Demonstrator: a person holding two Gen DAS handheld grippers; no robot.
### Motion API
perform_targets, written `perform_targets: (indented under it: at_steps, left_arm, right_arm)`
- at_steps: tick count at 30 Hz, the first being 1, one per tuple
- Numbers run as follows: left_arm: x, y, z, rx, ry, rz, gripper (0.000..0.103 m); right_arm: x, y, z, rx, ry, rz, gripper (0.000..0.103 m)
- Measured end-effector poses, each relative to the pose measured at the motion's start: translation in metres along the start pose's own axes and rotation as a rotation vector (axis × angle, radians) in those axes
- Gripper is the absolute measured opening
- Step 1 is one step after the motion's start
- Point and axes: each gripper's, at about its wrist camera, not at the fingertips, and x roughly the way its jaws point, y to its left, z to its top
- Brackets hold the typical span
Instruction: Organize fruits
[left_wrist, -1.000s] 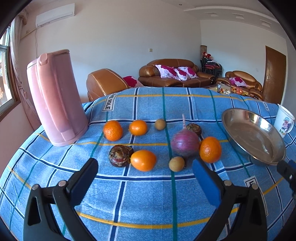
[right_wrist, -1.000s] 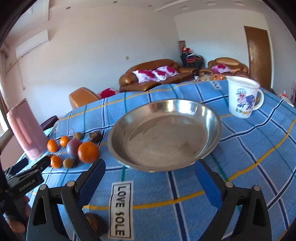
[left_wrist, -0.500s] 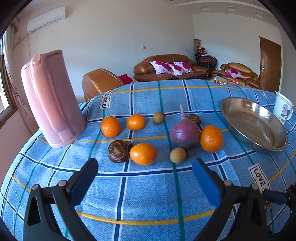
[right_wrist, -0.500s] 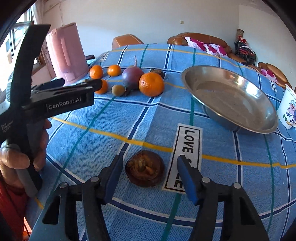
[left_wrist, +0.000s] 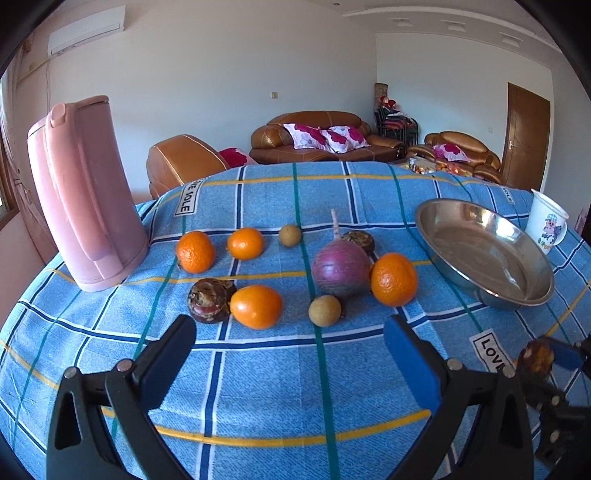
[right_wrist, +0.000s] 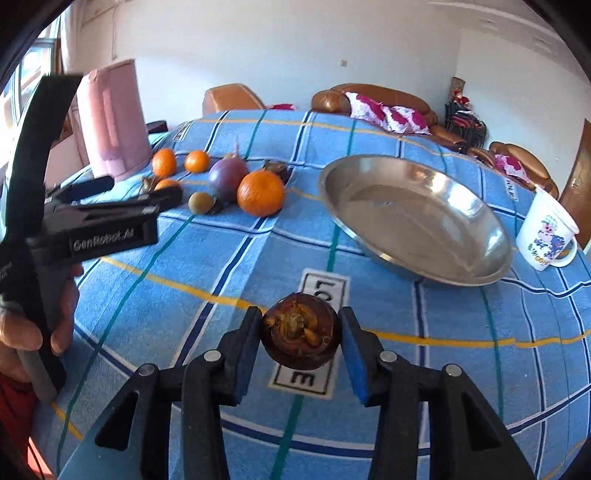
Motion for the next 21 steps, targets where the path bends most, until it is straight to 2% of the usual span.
perform_targets:
  at_steps: [7,11,13,16,19,21]
  left_arm:
    - [0.005,-0.011,0.003,-0.031,0.03,-0.06,0.103]
    - [0.012,-0.026,0.01,-0.023,0.03,-0.06,0.101]
    - [0.018,-0.038,0.014,-0.001,0.038,-0.07,0.098]
    - [0.032,-0.056,0.02,0.042,0.058,-0.073,0.091]
    - [0.044,-0.073,0.025,0.077,0.086,-0.092,0.079]
    - [0.053,-0.08,0.026,0.075,0.126,-0.113,0.066]
  right_arm:
    - [-0.005,-0.04,0.025,0.054,-0.164,-0.168,0.045]
    - [0.006,-0.06,0.029,0.08,-0.234,-0.247,0.045]
    - [0.008,-0.07,0.025,0.107,-0.26,-0.271,0.045]
    - [0.002,-0.088,0.023,0.184,-0.278,-0.25,0.045]
    - [-0.002,-0.097,0.022,0.224,-0.288,-0.253,0.045]
    - [0.001,-0.101,0.022,0.246,-0.271,-0.232,0.045]
